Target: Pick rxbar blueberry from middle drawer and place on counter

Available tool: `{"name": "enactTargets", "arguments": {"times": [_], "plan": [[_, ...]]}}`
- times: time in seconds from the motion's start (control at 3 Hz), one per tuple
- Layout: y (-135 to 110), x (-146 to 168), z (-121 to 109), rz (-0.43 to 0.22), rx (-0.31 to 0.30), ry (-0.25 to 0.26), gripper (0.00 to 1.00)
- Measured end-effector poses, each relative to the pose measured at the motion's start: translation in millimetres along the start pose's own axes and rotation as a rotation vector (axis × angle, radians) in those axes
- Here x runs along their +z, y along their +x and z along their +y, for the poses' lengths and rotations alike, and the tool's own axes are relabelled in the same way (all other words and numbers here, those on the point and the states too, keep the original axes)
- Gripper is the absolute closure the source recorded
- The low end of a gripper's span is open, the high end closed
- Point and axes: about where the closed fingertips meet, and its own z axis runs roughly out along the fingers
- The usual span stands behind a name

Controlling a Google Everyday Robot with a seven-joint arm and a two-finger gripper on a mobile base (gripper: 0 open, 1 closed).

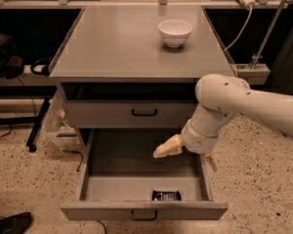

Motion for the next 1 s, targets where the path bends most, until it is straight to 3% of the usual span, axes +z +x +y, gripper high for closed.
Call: {"name": "enactTargets", "arguments": {"times": [0.33,1.0], "plan": [[-16,41,13,0.008,-0.006,0.014,0.0],[-38,124,18,0.038,-0.019,0.034,0.0]]}}
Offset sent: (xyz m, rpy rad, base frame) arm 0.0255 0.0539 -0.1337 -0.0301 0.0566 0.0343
